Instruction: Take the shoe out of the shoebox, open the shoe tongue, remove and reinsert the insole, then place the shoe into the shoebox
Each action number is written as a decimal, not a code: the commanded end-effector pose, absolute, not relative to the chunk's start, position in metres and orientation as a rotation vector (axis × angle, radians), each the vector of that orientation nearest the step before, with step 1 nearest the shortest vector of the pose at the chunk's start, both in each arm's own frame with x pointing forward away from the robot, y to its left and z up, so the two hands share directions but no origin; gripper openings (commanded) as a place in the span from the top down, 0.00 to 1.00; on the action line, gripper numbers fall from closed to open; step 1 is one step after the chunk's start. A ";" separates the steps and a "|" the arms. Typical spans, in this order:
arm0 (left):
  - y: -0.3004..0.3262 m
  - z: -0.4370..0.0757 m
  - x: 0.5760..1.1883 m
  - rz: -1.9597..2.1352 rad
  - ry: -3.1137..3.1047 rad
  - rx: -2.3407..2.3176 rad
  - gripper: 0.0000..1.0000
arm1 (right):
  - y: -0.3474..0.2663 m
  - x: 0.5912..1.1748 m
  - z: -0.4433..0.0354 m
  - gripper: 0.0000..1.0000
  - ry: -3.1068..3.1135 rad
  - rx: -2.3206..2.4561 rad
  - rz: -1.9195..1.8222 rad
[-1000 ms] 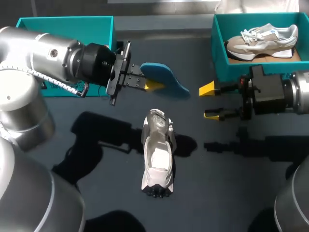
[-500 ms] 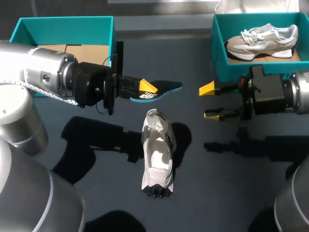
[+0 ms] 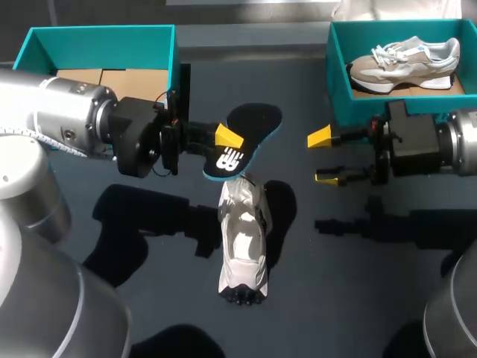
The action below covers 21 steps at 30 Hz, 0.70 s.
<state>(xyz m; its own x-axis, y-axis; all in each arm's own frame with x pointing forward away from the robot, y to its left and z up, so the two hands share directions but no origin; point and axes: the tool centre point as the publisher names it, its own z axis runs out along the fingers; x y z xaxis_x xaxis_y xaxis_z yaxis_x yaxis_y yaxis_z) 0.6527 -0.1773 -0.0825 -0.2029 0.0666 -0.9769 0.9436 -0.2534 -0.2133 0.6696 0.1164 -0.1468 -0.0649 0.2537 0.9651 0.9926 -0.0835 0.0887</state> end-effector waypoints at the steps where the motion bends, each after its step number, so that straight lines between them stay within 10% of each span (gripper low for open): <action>1: -0.174 -0.098 0.648 -1.460 1.235 1.346 1.00 | 0.123 0.673 -0.139 0.00 -1.397 -1.419 -1.212; 19: -0.192 -0.128 0.644 -1.269 1.017 1.420 1.00 | 0.173 0.676 -0.121 0.00 -1.288 -1.406 -1.235; 21: -0.197 -0.131 0.644 -1.249 0.993 1.438 1.00 | 0.182 0.676 -0.120 0.17 -1.280 -1.398 -1.237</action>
<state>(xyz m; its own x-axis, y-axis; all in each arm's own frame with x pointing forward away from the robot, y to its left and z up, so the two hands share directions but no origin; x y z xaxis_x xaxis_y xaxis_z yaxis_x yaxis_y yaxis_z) 0.6428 -0.1868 -0.1245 0.1374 0.0027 -0.9905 0.9673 -0.2154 0.1336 0.6704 0.1592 -0.1132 -0.0114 0.1610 0.9869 0.9934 -0.1105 0.0295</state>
